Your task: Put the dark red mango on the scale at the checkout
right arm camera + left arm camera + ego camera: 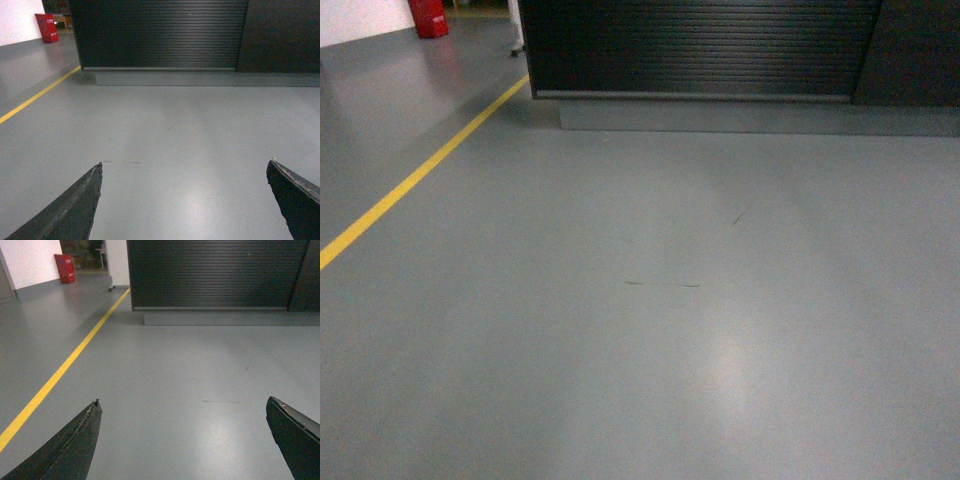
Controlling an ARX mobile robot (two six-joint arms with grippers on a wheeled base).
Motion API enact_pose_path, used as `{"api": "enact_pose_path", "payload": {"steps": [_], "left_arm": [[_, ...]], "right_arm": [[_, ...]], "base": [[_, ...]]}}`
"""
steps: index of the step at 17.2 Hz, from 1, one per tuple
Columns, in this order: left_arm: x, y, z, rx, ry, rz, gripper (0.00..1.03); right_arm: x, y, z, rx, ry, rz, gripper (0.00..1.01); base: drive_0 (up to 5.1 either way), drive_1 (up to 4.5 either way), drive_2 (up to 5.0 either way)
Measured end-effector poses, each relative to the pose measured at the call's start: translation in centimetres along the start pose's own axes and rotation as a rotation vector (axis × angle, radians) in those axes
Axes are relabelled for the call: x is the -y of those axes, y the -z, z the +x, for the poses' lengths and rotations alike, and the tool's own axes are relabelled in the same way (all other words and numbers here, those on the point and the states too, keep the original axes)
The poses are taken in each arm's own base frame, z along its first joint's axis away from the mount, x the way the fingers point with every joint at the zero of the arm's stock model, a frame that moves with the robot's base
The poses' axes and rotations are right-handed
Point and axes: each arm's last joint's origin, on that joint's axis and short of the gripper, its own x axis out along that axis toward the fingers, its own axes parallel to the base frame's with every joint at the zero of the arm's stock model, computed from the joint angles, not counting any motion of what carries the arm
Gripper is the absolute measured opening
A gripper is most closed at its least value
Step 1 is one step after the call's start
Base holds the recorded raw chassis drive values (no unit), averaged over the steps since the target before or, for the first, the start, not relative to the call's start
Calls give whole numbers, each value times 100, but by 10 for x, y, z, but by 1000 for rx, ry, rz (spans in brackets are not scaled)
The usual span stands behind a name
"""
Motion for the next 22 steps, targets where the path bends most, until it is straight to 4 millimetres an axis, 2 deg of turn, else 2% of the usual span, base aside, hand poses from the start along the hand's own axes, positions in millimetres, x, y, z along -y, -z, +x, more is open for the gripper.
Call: {"api": "enact_pose_path", "payload": {"steps": [22], "left_arm": [[0,0,0,-2,-1,0,98]], "right_arm": [[0,0,0,2,0,0,98]], "base": [[-2,428,-432]]}}
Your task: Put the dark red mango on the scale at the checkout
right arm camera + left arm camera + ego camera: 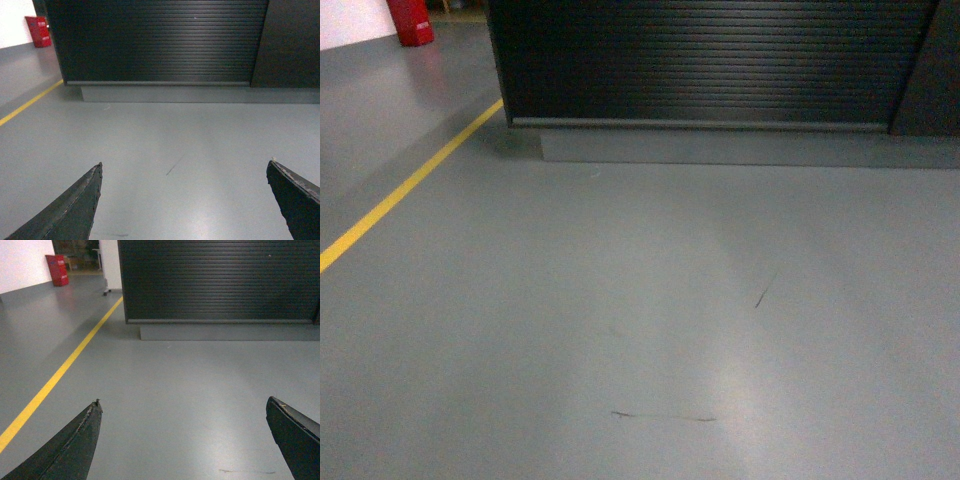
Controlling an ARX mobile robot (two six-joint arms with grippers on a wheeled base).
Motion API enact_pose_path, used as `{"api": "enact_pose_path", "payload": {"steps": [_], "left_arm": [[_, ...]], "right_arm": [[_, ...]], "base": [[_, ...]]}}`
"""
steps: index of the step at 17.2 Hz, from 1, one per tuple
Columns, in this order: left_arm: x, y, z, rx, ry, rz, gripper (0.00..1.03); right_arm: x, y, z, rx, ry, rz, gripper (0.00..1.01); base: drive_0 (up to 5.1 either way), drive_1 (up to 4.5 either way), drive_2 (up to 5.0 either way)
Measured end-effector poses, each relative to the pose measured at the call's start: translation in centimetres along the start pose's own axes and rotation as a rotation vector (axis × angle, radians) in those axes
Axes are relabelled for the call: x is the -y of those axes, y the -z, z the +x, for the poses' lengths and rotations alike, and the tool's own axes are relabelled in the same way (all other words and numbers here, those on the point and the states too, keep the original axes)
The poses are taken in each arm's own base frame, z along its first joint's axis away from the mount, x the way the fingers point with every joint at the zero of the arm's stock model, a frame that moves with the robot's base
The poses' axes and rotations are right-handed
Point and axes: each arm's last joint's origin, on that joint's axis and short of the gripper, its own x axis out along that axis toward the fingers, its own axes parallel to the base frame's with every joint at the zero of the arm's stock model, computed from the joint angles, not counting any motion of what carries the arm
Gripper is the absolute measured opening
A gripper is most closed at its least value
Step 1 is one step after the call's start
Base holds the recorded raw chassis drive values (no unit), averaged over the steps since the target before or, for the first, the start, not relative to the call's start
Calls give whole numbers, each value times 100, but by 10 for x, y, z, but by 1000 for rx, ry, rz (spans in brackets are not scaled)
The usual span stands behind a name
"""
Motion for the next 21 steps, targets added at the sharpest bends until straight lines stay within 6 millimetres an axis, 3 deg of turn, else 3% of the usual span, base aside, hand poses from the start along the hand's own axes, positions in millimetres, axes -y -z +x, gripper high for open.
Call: {"api": "enact_pose_path", "payload": {"steps": [21], "left_arm": [[0,0,0,0,-2,0,98]], "right_arm": [[0,0,0,-2,0,0,98]], "base": [[-1,430,-431]]}}
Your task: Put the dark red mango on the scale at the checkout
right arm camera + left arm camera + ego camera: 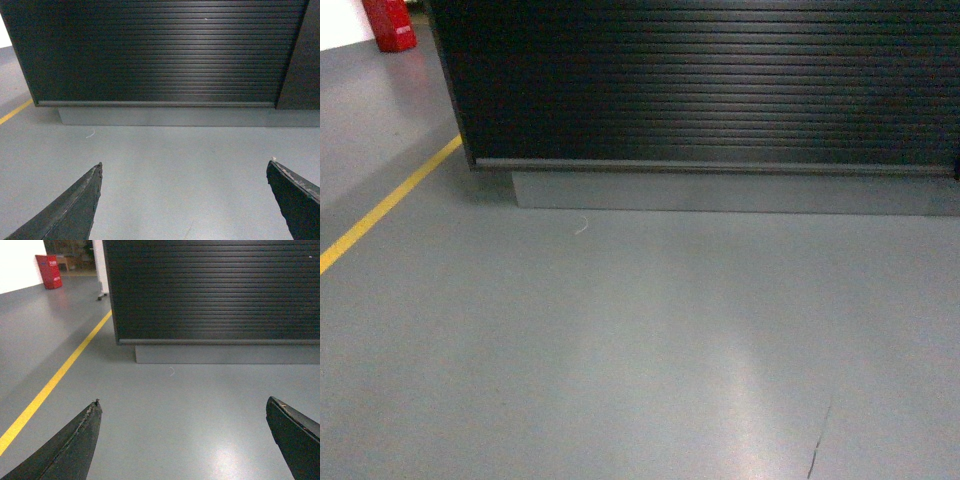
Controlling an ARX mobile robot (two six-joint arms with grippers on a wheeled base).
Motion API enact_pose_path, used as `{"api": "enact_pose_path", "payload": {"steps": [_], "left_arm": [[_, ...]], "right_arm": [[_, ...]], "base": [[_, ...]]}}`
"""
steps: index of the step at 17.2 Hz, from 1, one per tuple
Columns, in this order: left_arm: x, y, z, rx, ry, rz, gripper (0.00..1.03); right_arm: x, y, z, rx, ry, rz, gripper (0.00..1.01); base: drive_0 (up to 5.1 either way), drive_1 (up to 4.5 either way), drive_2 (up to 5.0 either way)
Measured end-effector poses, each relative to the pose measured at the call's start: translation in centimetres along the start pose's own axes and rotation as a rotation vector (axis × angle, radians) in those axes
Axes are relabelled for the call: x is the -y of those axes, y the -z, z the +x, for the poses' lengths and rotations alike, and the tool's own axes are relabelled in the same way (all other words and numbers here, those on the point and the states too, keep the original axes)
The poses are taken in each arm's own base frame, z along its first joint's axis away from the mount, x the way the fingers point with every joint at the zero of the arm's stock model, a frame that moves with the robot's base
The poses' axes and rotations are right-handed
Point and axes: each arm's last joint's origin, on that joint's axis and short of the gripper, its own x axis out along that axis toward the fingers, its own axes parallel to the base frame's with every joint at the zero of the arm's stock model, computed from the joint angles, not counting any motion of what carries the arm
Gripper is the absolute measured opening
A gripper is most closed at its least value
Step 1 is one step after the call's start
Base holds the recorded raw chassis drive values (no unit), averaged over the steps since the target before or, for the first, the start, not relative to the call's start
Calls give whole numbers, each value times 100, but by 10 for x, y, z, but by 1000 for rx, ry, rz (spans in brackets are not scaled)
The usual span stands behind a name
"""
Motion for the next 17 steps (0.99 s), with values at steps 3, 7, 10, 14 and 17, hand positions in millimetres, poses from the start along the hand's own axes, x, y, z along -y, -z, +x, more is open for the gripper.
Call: {"api": "enact_pose_path", "payload": {"steps": [3,7,10,14,17], "left_arm": [[0,0,0,1,1,0,98],[0,0,0,2,1,0,98],[0,0,0,1,1,0,98],[0,0,0,0,1,0,98],[0,0,0,-2,0,0,98]], "right_arm": [[0,0,0,1,0,0,98],[0,0,0,2,0,0,98],[0,0,0,5,0,0,98],[0,0,0,2,0,0,98],[0,0,0,0,0,0,98]], "base": [[-1,430,-431],[-1,430,-431],[5,436,-425],[5,436,-425],[5,436,-425]]}}
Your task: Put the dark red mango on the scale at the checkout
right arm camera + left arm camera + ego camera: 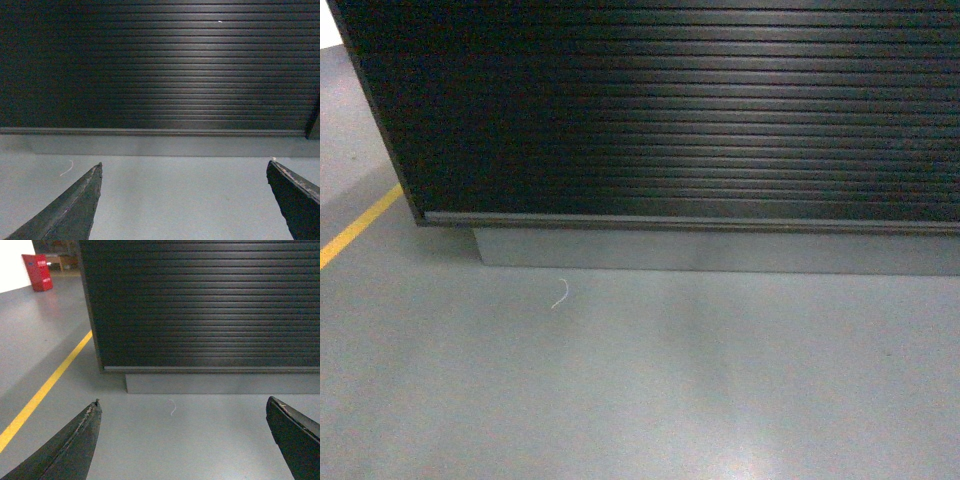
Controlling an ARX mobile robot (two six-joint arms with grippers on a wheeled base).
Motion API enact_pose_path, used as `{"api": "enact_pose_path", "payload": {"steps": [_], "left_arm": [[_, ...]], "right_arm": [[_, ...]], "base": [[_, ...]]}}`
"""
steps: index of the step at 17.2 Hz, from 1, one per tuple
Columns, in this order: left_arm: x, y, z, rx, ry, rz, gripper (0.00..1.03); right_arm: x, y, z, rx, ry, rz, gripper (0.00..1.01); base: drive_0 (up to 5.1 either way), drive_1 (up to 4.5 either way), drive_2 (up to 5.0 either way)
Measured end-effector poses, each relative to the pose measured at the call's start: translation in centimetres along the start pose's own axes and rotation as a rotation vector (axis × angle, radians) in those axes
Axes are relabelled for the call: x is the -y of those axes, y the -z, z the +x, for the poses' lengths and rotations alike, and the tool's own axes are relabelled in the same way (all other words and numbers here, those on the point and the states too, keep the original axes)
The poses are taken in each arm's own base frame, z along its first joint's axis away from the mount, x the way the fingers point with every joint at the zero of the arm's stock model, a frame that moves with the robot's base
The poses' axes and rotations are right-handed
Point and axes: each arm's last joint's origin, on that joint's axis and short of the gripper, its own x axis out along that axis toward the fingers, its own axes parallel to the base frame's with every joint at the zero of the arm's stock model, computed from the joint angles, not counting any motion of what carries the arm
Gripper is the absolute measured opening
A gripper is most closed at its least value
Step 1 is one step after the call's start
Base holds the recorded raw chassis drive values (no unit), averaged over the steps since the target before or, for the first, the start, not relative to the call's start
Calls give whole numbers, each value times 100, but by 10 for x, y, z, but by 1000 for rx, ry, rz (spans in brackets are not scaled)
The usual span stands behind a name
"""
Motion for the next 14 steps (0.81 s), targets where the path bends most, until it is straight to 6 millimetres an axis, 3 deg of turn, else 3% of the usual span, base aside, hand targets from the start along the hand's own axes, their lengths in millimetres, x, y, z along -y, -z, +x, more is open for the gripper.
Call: {"api": "enact_pose_path", "payload": {"steps": [14], "left_arm": [[0,0,0,2,2,0,98]], "right_arm": [[0,0,0,0,0,0,98]], "base": [[5,374,-363]]}}
